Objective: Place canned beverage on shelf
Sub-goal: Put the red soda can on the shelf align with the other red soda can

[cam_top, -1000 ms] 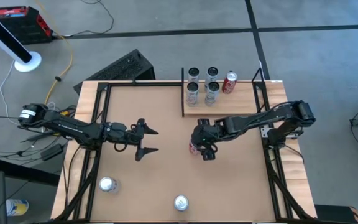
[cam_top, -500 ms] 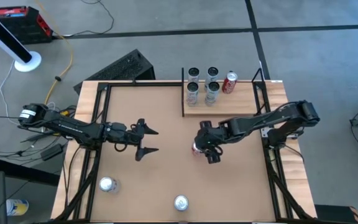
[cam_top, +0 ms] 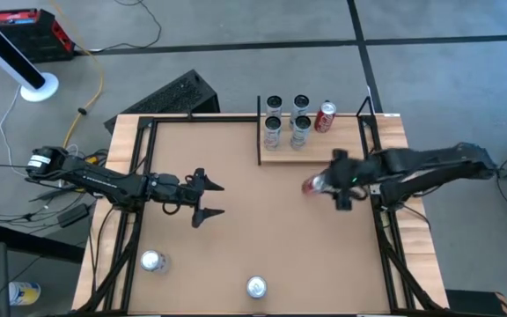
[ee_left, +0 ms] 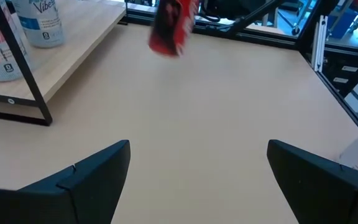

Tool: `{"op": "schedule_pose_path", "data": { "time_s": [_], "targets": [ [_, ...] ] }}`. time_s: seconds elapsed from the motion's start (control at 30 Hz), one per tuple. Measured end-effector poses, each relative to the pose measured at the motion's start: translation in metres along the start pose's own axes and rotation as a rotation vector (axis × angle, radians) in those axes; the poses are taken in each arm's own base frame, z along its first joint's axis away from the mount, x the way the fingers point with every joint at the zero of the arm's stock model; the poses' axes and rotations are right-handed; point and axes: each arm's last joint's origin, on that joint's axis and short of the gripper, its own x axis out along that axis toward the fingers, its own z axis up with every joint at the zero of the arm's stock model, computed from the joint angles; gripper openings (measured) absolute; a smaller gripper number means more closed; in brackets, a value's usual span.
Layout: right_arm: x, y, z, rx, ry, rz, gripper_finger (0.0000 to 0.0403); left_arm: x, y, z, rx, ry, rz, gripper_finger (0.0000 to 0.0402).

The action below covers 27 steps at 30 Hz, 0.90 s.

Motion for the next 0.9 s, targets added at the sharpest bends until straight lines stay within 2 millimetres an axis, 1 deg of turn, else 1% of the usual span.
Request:
{"op": "schedule_pose_path", "data": {
  "time_s": [0.13, 0.27, 0.37, 0.5, 0.6, 0.77, 0.9],
  "targets": [
    [-0.027, -0.024, -0.015, 0.007, -0.040, -0.094, 0.0275, 0.000, 0.000, 0.001, -0.014, -0.009, 0.001, 0.0364],
    [-0.039, -0.047, -0.022, -0.006, -0.075, -0.203, 0.0275, 0.000, 0.000, 0.004, -0.021, -0.037, 0.001, 0.0364],
    [-0.037, -0.063, -0.029, -0.012, -0.008, -0.248, 0.0275, 0.000, -0.001, 0.005, -0.019, -0.051, 0.004, 0.0364],
    [-0.030, -0.087, -0.038, 0.023, 0.076, -0.229, 0.0275, 0.000, 0.000, 0.005, -0.015, -0.050, 0.010, 0.0364],
    [-0.023, -0.104, -0.041, 0.047, 0.091, -0.216, 0.0274, 0.000, 0.000, 0.005, 0.000, -0.049, 0.012, 0.0364],
    [-0.020, -0.130, -0.041, 0.091, 0.119, -0.205, 0.0274, 0.000, 0.000, 0.004, 0.005, -0.040, 0.012, 0.0364],
    [-0.017, -0.146, -0.038, 0.126, 0.127, -0.193, 0.0274, 0.000, 0.000, 0.002, 0.007, -0.027, 0.015, 0.0364]
  ]
}}
